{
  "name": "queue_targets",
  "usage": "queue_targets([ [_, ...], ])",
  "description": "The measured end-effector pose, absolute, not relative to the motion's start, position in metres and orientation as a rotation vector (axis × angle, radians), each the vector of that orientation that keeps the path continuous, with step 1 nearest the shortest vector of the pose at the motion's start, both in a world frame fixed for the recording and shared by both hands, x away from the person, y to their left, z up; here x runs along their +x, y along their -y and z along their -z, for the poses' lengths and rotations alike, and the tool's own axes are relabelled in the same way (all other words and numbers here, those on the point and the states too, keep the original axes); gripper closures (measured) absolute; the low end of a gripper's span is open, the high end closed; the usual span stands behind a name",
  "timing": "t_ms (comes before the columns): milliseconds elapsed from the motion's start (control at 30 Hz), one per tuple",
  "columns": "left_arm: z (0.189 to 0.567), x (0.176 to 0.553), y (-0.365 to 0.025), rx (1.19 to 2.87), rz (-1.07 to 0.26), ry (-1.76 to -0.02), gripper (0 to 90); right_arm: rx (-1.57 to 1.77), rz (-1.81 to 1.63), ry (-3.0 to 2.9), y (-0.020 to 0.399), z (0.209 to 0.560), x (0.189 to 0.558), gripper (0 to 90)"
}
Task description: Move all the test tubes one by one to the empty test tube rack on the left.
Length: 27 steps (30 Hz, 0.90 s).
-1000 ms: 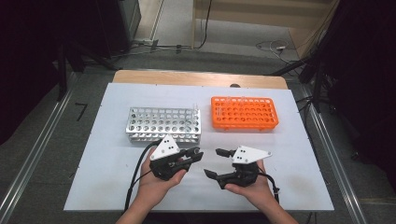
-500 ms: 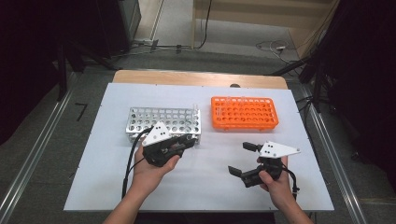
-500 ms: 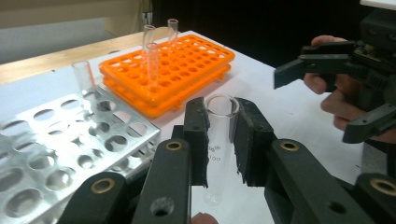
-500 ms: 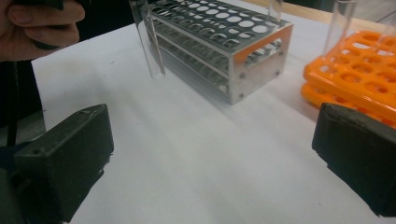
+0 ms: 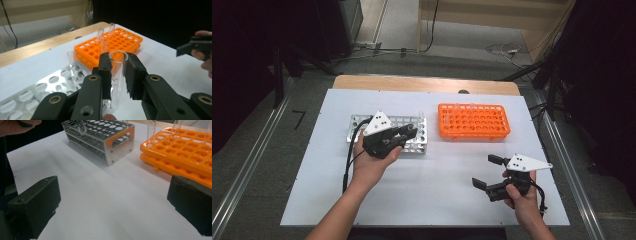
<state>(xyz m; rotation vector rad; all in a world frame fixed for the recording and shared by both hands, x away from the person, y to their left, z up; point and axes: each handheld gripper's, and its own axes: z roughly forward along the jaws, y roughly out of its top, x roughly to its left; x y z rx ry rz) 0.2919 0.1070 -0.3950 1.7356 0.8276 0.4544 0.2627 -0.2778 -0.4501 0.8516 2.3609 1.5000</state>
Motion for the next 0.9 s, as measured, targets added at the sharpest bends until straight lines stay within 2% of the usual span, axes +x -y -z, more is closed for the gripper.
queue_targets([
  [500, 0.387, 0.337, -0.11, 1.717, -0.518, -0.874, 76.6, 0.925, -1.497, -2.33, 0.296, 0.457, 0.271, 0.0],
  [900, 0.396, 0.37, -0.107, 1.701, -0.531, -0.939, 76.6, 0.912, -1.5, -2.331, 0.297, 0.458, 0.272, 0.0],
])
